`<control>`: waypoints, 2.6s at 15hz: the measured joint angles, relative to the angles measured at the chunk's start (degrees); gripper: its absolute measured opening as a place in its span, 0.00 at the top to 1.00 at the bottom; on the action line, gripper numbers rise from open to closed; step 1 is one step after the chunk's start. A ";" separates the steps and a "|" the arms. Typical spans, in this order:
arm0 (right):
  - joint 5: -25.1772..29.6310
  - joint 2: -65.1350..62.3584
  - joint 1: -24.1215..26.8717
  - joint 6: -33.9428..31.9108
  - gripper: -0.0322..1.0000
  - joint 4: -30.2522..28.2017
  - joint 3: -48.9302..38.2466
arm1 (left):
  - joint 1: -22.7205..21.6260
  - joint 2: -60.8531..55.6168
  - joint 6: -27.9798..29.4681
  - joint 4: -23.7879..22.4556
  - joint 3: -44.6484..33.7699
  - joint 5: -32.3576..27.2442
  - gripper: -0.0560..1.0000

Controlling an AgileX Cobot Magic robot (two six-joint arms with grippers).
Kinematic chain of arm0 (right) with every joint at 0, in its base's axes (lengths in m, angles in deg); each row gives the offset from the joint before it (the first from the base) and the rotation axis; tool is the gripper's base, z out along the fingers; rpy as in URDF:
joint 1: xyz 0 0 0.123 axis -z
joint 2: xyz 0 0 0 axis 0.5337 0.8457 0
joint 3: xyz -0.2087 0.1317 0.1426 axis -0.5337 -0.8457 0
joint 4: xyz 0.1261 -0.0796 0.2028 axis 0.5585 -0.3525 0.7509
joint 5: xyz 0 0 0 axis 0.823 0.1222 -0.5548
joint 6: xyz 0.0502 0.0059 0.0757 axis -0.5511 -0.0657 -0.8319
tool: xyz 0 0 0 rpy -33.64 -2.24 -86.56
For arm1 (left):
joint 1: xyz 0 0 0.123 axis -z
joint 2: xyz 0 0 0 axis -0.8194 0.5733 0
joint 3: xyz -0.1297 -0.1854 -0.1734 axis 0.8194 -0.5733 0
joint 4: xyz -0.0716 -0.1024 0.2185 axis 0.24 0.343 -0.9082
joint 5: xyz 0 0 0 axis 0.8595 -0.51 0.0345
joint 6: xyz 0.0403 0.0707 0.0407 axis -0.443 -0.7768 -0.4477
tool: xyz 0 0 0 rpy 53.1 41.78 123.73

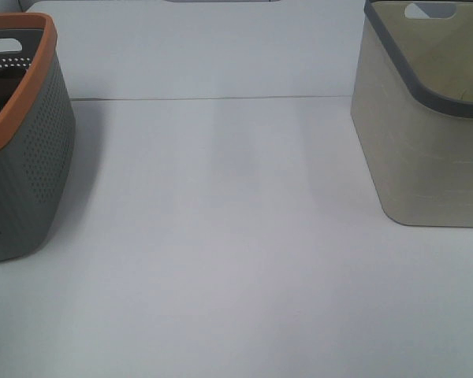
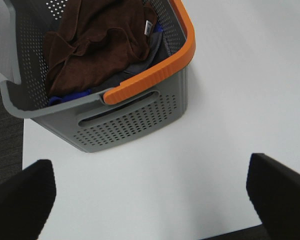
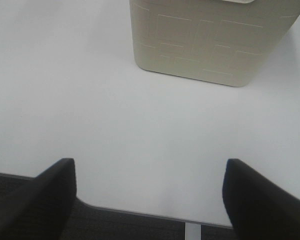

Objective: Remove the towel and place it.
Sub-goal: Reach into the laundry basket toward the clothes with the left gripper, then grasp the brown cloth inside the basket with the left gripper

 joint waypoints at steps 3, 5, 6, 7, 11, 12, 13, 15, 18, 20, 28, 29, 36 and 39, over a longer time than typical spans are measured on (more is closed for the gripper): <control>0.00 0.00 0.00 0.00 0.29 0.00 0.00 | 0.00 10.03 -6.25 0.06 7.33 -2.01 0.01; 0.00 0.00 0.00 0.00 0.29 0.00 0.00 | 0.00 22.52 -10.20 0.06 14.90 -2.29 0.01; 0.00 0.00 0.00 0.00 0.29 0.00 0.00 | 0.00 26.30 -11.46 0.06 17.07 -2.29 0.01; 0.00 0.00 0.00 0.00 0.29 0.00 0.00 | 0.00 30.08 -13.29 0.00 19.19 -2.35 0.01; 0.00 0.00 0.00 0.00 0.29 0.00 0.00 | 0.00 42.74 -21.20 -1.78 25.73 -2.41 0.01; 0.00 0.00 0.00 0.00 0.29 0.00 0.00 | 0.00 46.12 -22.98 -2.58 26.87 -2.58 0.01; 0.00 0.00 0.00 0.00 0.29 0.00 0.00 | 0.00 51.45 -24.81 -5.27 27.96 -2.69 0.01; 0.00 0.00 0.00 0.00 0.29 0.00 0.00 | -0.63 57.24 -25.50 -9.57 29.39 -0.80 0.01; 0.00 0.00 0.00 0.00 0.29 0.00 0.00 | -3.21 63.20 -26.76 -11.00 33.29 2.81 0.01; 0.00 0.00 0.00 0.00 0.29 0.00 0.00 | -4.41 67.15 -30.60 -11.23 35.07 3.90 0.01; 0.00 0.00 0.00 0.00 0.29 0.00 0.00 | -4.64 83.14 -40.85 -12.38 36.38 16.84 0.01; 0.00 0.00 0.00 0.00 0.29 0.00 0.00 | -4.64 83.88 -40.91 -12.20 36.55 17.07 0.01; 0.00 0.00 0.00 0.00 0.29 0.00 0.00 | -4.64 89.27 -40.91 -12.20 39.53 18.96 0.04; 0.00 0.00 0.00 0.00 0.29 0.00 0.00 | -4.64 89.90 -40.91 -12.20 40.39 18.96 0.29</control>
